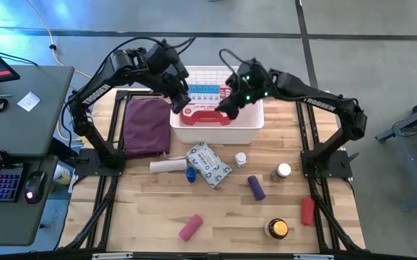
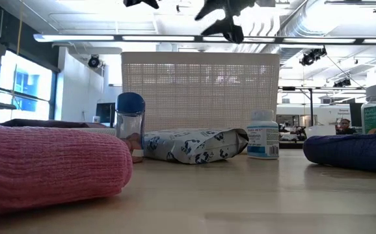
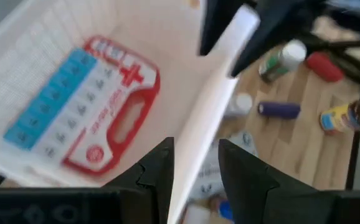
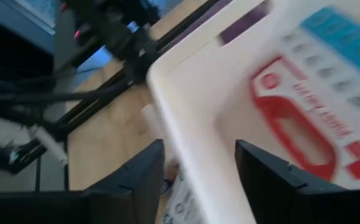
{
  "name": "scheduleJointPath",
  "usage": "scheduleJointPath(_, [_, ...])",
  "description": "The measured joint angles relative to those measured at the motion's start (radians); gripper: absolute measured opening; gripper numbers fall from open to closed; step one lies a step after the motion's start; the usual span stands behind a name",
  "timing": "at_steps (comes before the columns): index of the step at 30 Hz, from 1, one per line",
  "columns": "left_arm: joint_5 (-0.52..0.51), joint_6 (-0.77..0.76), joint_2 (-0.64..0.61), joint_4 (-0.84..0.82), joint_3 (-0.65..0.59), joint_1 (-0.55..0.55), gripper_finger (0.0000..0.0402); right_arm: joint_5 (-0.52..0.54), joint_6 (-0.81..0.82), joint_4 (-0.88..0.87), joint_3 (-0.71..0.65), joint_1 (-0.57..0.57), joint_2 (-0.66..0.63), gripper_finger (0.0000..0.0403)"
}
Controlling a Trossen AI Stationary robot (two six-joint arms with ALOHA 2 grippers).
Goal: Pick & place medical supplies in basket/bin
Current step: Put the white mailer bag into the white bin
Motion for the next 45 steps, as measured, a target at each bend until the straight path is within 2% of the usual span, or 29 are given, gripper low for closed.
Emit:
scheduleJointPath(4, [-0.063,-0.053,-0.005,-0.073,0.000,-0.058,0.0161,0.017,0.003,-0.007,0.000,0.084,0.005,0.0224])
scheduleJointPath(8, [-0.127,-0.124,-0.003,-0.150,0.000,-0.132,0.0161,0.059,-0.001,-0.025,0.000,0.165,0.018,0.0243])
scheduleJointPath(12, [-0.154,-0.137,-0.008,-0.147,0.000,-0.208,0.0161,0.105,0.027,-0.078,0.000,0.236,0.044,0.0243])
scheduleJointPath(20, [-0.154,-0.129,-0.061,-0.147,-0.001,-0.317,0.0161,0.221,0.157,-0.141,-0.002,0.345,0.156,0.0218])
scheduleJointPath(26, [-0.160,-0.194,-0.153,-0.147,0.000,-0.407,0.0161,0.332,0.204,-0.131,0.004,0.389,0.241,0.0217])
scheduleJointPath(36, [-0.284,-0.313,-0.234,-0.147,0.000,-0.615,0.0161,0.473,0.304,-0.084,0.002,0.439,0.281,0.0292])
scheduleJointPath(41, [-0.306,-0.319,-0.236,-0.147,0.000,-0.688,0.0161,0.537,0.363,-0.081,0.001,0.463,0.295,0.0302])
scheduleJointPath(43, [-0.317,-0.322,-0.236,-0.147,0.000,-0.717,0.0161,0.533,0.394,-0.077,0.000,0.466,0.309,0.0301])
scheduleJointPath(45, [-0.324,-0.334,-0.237,-0.147,0.000,-0.740,0.0161,0.474,0.455,-0.077,-0.005,0.466,0.324,0.0300])
